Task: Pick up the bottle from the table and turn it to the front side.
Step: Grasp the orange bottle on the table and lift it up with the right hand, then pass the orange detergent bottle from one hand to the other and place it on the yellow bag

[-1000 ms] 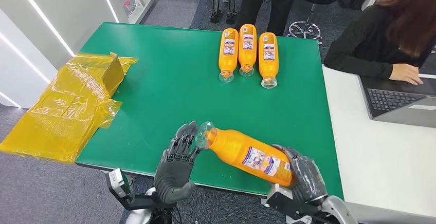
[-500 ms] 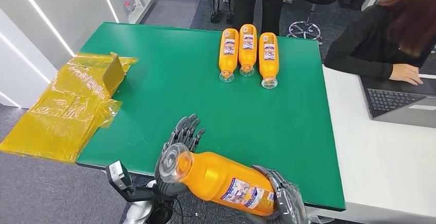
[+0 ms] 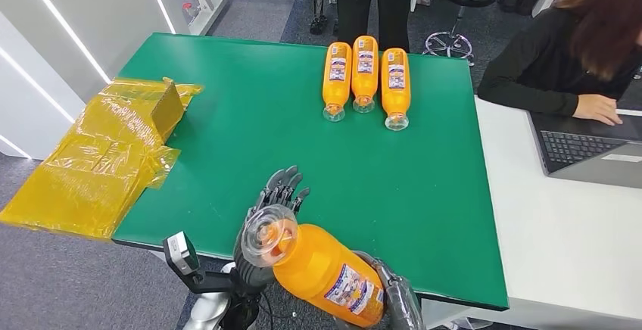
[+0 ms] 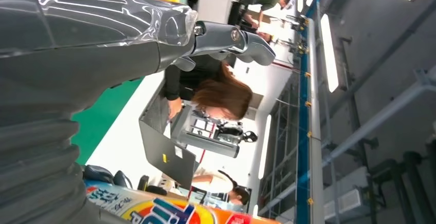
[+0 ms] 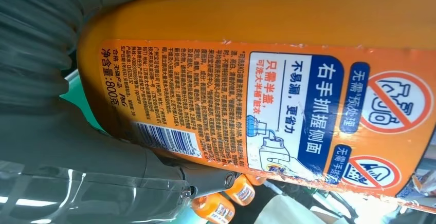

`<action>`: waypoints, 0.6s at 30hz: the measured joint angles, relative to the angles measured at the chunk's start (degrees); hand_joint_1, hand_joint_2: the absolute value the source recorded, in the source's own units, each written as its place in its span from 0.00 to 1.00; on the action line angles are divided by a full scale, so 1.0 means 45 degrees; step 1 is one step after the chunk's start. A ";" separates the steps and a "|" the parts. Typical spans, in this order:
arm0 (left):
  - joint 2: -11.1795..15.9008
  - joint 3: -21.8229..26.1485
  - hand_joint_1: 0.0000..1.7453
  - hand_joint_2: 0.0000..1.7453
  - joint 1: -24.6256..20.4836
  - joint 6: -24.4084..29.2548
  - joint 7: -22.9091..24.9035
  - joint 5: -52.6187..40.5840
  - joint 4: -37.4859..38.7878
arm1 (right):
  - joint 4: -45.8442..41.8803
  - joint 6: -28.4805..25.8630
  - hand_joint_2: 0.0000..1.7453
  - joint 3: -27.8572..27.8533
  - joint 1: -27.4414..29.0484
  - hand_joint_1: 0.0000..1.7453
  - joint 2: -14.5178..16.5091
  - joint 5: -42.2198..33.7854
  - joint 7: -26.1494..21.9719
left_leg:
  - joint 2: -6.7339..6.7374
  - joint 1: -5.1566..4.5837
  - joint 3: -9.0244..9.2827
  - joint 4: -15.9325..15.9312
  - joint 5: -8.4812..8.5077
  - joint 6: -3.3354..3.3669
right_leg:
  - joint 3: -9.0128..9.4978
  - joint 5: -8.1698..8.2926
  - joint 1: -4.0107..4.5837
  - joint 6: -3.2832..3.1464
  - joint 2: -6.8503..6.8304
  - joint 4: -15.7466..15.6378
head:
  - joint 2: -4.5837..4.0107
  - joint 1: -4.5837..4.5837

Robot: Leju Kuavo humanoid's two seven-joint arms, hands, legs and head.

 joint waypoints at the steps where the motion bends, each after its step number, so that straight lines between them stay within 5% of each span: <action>1: 0.0008 -0.0031 0.00 1.00 -0.0088 0.0012 0.0008 0.0029 0.0047 | 0.0118 -0.0023 1.00 0.0004 -0.0059 1.00 0.0068 -0.0181 -0.0076 | 0.0000 0.0000 0.0001 0.0000 0.0001 -0.0001 | 0.0001 0.0000 0.0000 0.0000 0.0000 0.0001 | 0.0000 0.0000; 18: 0.0588 -0.0336 0.00 1.00 -0.0645 0.0254 -0.0316 0.0049 0.0676 | 0.3530 -0.0387 1.00 -0.0260 -0.0796 1.00 0.0507 -0.1972 -0.0774 | 0.0009 0.0001 -0.0001 0.0000 0.0001 -0.0004 | -0.0001 -0.0001 0.0000 -0.0001 0.0008 0.0002 | 0.0000 0.0000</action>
